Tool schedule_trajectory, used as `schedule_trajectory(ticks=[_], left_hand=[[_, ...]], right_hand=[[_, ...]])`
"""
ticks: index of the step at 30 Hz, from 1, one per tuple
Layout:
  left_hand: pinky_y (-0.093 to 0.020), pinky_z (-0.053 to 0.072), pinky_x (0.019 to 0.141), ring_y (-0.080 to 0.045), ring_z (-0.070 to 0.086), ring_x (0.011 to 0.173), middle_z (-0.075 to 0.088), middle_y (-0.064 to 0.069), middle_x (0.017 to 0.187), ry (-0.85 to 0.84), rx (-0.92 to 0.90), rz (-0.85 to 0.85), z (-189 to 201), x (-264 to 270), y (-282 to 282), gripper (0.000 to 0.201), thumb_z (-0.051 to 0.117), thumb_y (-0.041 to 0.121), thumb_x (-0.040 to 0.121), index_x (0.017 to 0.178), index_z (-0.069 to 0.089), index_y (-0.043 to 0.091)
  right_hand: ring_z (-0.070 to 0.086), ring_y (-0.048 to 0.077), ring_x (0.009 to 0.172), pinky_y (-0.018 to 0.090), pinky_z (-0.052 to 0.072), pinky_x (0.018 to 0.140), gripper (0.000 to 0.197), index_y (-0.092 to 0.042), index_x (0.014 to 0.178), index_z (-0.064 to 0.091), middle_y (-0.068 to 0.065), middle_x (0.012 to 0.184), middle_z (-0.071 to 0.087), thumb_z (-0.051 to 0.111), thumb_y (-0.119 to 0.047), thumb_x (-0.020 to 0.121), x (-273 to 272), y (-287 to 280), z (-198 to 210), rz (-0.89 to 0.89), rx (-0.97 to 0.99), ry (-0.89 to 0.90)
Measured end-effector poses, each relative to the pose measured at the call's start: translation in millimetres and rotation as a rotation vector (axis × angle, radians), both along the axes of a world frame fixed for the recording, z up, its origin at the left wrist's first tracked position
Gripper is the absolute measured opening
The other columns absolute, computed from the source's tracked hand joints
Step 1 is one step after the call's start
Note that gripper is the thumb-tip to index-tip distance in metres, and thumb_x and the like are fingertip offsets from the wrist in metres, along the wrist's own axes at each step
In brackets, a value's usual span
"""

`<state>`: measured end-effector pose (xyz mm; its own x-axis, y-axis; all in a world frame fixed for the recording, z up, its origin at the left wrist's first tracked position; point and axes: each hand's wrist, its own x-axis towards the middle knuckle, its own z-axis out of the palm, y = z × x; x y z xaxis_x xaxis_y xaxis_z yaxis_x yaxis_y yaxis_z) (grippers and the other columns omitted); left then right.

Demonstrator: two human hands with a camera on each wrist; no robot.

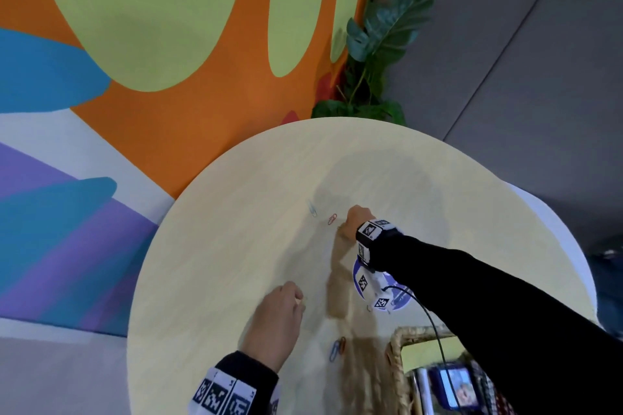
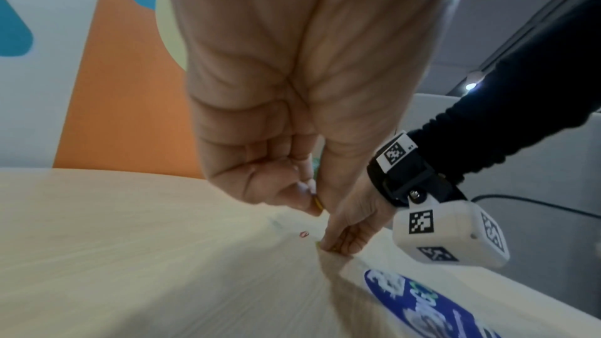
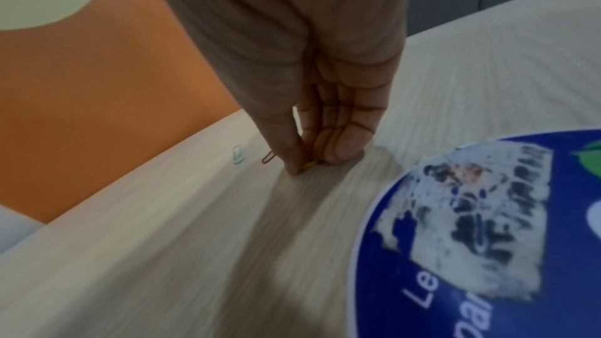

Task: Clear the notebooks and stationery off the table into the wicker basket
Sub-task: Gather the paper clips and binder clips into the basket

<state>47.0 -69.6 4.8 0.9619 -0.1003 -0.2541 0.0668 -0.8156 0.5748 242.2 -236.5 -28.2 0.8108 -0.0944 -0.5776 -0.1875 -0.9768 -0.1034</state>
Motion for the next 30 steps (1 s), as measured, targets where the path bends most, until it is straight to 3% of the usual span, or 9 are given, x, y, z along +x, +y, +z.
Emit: schedule_trajectory(ticks=[2, 4, 7, 14, 19, 24, 26, 28, 30], left_hand=[[-0.022, 0.037, 0.072, -0.011, 0.048, 0.082, 0.051, 0.007, 0.09, -0.046, -0.031, -0.013, 5.9, 3.9, -4.8, 0.012, 0.047, 0.025, 0.095, 0.103, 0.055, 0.02], [-0.021, 0.034, 0.072, -0.01, 0.047, 0.08, 0.052, 0.008, 0.09, -0.077, -0.066, -0.039, 14.7, 6.7, -14.2, 0.013, 0.048, 0.023, 0.094, 0.102, 0.058, 0.018], [-0.021, 0.035, 0.071, -0.011, 0.048, 0.077, 0.054, 0.007, 0.086, -0.102, -0.101, -0.082, 28.9, 6.6, -31.1, 0.012, 0.052, 0.02, 0.092, 0.098, 0.061, 0.017], [-0.031, 0.048, 0.076, -0.02, 0.063, 0.079, 0.069, 0.002, 0.085, -0.08, -0.137, -0.224, 50.2, -7.0, -81.8, 0.007, 0.06, 0.02, 0.085, 0.088, 0.065, 0.017], [-0.03, 0.047, 0.078, -0.02, 0.065, 0.085, 0.073, 0.001, 0.086, -0.076, -0.092, -0.388, 72.6, -25.8, -119.1, 0.011, 0.062, 0.026, 0.085, 0.086, 0.067, 0.017], [-0.036, 0.054, 0.082, -0.024, 0.066, 0.084, 0.072, -0.006, 0.085, -0.024, 0.09, -0.543, 79.9, -44.4, -147.2, 0.015, 0.062, 0.02, 0.082, 0.077, 0.068, 0.007], [-0.043, 0.056, 0.083, -0.03, 0.068, 0.08, 0.072, -0.013, 0.082, 0.009, 0.166, -0.595, 79.5, -51.7, -153.5, 0.014, 0.063, 0.016, 0.079, 0.076, 0.068, 0.004], [-0.044, 0.057, 0.079, -0.031, 0.068, 0.083, 0.072, -0.014, 0.086, 0.043, 0.228, -0.638, 82.6, -61.4, -157.7, 0.016, 0.066, 0.016, 0.079, 0.077, 0.067, 0.001], [-0.044, 0.057, 0.078, -0.033, 0.068, 0.088, 0.072, -0.017, 0.091, 0.063, 0.275, -0.671, 83.8, -71.2, -160.9, 0.012, 0.066, 0.013, 0.08, 0.079, 0.066, 0.001]], right_hand=[[0.063, 0.035, 0.109, 0.05, 0.053, 0.093, 0.053, -0.007, 0.114, 0.061, 0.012, 0.12, 0.065, 0.073, -0.033, 0.07, 28.6, -20.8, -58.8, 0.04, -0.032, 0.034], [0.066, 0.032, 0.103, 0.044, 0.054, 0.089, 0.051, -0.008, 0.105, 0.063, 0.011, 0.116, 0.067, 0.076, -0.034, 0.063, 25.9, -29.1, -57.8, 0.076, -0.035, 0.042], [0.064, 0.025, 0.08, 0.029, 0.053, 0.072, 0.024, -0.003, 0.071, 0.061, 0.015, 0.088, 0.067, 0.073, -0.025, 0.075, -22.7, -22.5, 43.2, 0.088, 0.101, -0.042], [0.057, 0.018, 0.065, 0.031, 0.048, 0.066, 0.007, -0.006, 0.076, 0.07, 0.004, 0.068, 0.064, 0.066, -0.012, 0.078, -159.4, -87.4, 163.2, 0.095, 0.277, -0.286], [0.058, 0.029, 0.072, 0.031, 0.043, 0.067, 0.008, -0.004, 0.077, 0.065, 0.014, 0.079, 0.068, 0.058, -0.004, 0.079, -269.3, -129.8, 129.4, 0.164, 0.088, 0.03], [0.034, 0.023, 0.051, 0.035, 0.037, 0.058, 0.041, -0.008, 0.054, 0.03, 0.007, 0.059, 0.031, 0.044, 0.009, 0.089, -299.2, -131.7, 82.4, 0.265, -0.096, 0.218], [0.047, 0.029, 0.058, 0.033, 0.041, 0.065, 0.029, -0.001, 0.062, 0.043, 0.01, 0.064, 0.04, 0.046, 0.008, 0.09, -297.3, -129.8, 72.4, 0.268, -0.127, 0.262], [0.061, 0.038, 0.087, 0.035, 0.047, 0.073, 0.01, 0.004, 0.095, 0.058, 0.018, 0.091, 0.059, 0.05, 0.006, 0.09, -296.3, -126.1, 69.7, 0.282, -0.132, 0.275], [0.062, 0.037, 0.096, 0.039, 0.051, 0.083, 0.024, 0.006, 0.113, 0.058, 0.021, 0.111, 0.061, 0.054, 0.002, 0.089, -295.9, -124.8, 66.7, 0.314, -0.146, 0.285]])
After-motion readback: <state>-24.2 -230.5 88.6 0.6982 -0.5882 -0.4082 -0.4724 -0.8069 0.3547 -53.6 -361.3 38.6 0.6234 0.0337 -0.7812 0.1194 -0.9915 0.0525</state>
